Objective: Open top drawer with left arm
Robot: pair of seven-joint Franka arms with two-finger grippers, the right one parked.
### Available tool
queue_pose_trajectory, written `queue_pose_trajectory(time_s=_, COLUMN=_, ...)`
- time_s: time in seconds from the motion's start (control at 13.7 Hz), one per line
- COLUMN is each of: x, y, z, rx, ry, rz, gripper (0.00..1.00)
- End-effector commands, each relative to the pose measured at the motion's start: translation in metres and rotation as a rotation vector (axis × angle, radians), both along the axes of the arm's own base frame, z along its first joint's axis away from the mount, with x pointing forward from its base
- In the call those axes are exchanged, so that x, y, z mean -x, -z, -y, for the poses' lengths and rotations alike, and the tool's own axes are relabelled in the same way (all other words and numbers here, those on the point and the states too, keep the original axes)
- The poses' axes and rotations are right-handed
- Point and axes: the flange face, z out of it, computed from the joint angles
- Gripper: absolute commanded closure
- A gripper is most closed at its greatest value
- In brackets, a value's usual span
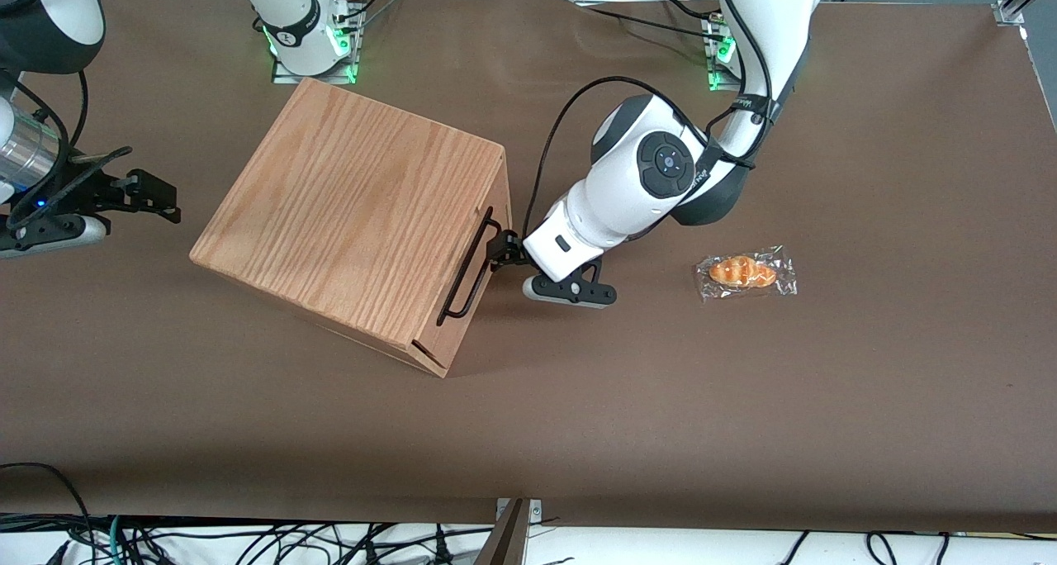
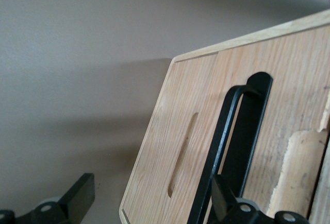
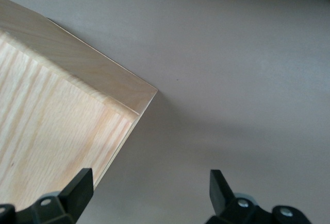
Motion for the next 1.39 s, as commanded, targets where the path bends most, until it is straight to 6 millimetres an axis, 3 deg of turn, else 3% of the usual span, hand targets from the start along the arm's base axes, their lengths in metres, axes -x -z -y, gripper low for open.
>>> queue_pose_trajectory(time_s=0.0, x=0.006, y=0.002, z=0.013, rx=-0.024, ry=0.025, rz=0.018, gripper=0.00)
queue_pose_trajectory(time_s=0.22, x=0.007, y=0.008, z=0.015, rx=-0.027, ry=0.100, rz=0.046, gripper=0.00)
queue_pose_trajectory(time_s=0.58, x=0.003, y=0.036, z=0.026, rx=-0.013, ry=0.108, rz=0.108, gripper=0.00)
queue_pose_trajectory(time_s=0.8, x=0.001, y=0.037, z=0.025, rx=-0.011, ry=0.103, rz=0.116, gripper=0.00)
queue_pose_trajectory(time_s=1.31, x=-0.008, y=0.041, z=0.012, rx=-0.041, ry=0.282, rz=0.216, gripper=0.00)
